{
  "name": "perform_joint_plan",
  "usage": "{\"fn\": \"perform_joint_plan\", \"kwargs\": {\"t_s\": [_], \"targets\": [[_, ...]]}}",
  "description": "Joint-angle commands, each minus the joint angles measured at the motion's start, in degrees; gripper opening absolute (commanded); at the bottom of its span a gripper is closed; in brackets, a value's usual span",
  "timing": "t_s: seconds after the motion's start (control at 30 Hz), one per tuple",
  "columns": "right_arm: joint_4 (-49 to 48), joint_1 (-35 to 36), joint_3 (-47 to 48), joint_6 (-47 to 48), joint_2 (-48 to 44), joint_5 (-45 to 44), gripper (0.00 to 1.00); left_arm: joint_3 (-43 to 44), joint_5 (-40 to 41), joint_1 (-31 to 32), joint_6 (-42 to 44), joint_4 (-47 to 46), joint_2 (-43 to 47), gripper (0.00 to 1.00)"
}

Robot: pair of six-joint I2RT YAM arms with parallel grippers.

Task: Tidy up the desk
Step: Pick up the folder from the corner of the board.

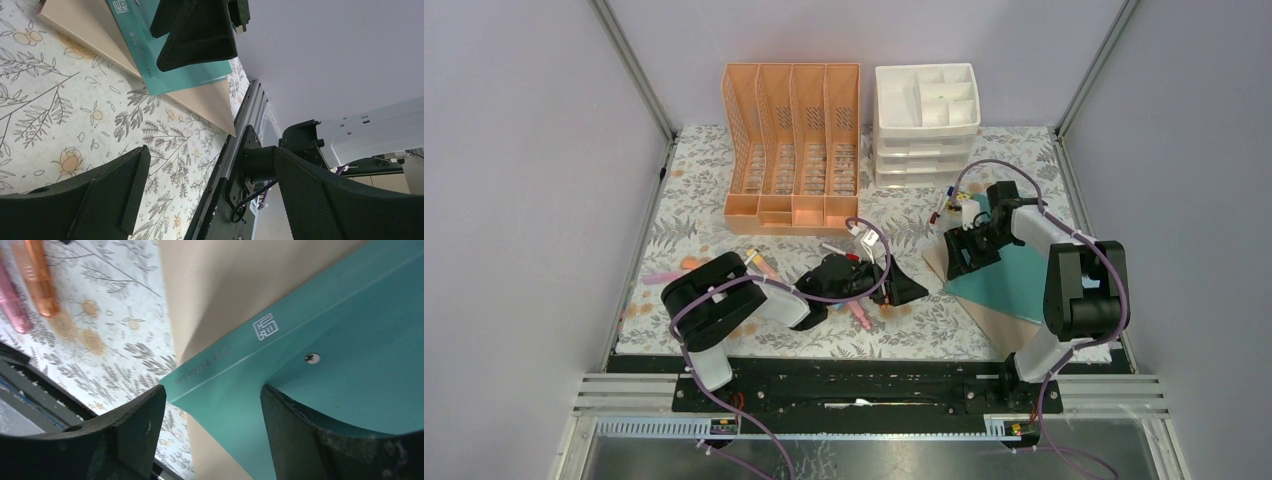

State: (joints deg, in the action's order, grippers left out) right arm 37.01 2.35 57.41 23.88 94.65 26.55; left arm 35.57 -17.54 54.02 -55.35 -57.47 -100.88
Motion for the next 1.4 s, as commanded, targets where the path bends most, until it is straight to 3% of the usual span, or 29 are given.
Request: {"fn": "perform_joint_plan", "kwargs": {"t_s": [0.0, 0.23, 0.4, 0.63, 0.8, 1.1, 1.27, 1.37], "targets": [[4.3, 5.5, 1.6, -0.9, 3.5, 6.1, 0.76, -1.6, 3.2, 0.5, -1.1, -7.6, -1.0, 0.99], [4.4, 9.9, 3.7, -2.6, 5.9, 11.6, 0.75, -2.6, 4.9, 0.8, -2.1, -8.1, -1.8, 0.99], [4.0, 9.2, 3.7, -3.3, -1.2, 12.5, 0.78, -2.2, 6.4, 0.8, -2.2, -7.5, -3.2, 0.99], [1.2, 2.3, 2.1, -5.7, -10.4, 10.8, 0.83, 1.4, 8.0, 0.8, 0.6, -1.5, -3.7, 0.99], [1.3, -5.4, 2.7, -7.7, -14.7, 14.3, 0.85, 6.6, 5.2, 0.1, 1.1, 3.3, -6.9, 0.96], [-5.7, -6.2, -1.2, -15.3, -23.1, 20.3, 0.87, 12.6, 4.6, -0.5, -1.2, 7.0, -12.2, 0.93], [-5.5, -8.6, -2.2, -14.3, -22.7, 23.4, 0.87, 13.9, 7.7, -1.1, -0.9, 9.5, -14.5, 0.93], [-5.7, -8.7, -2.6, -13.8, -22.3, 24.0, 0.87, 15.7, 6.1, -1.9, -1.8, 8.6, -16.9, 0.88]]}}
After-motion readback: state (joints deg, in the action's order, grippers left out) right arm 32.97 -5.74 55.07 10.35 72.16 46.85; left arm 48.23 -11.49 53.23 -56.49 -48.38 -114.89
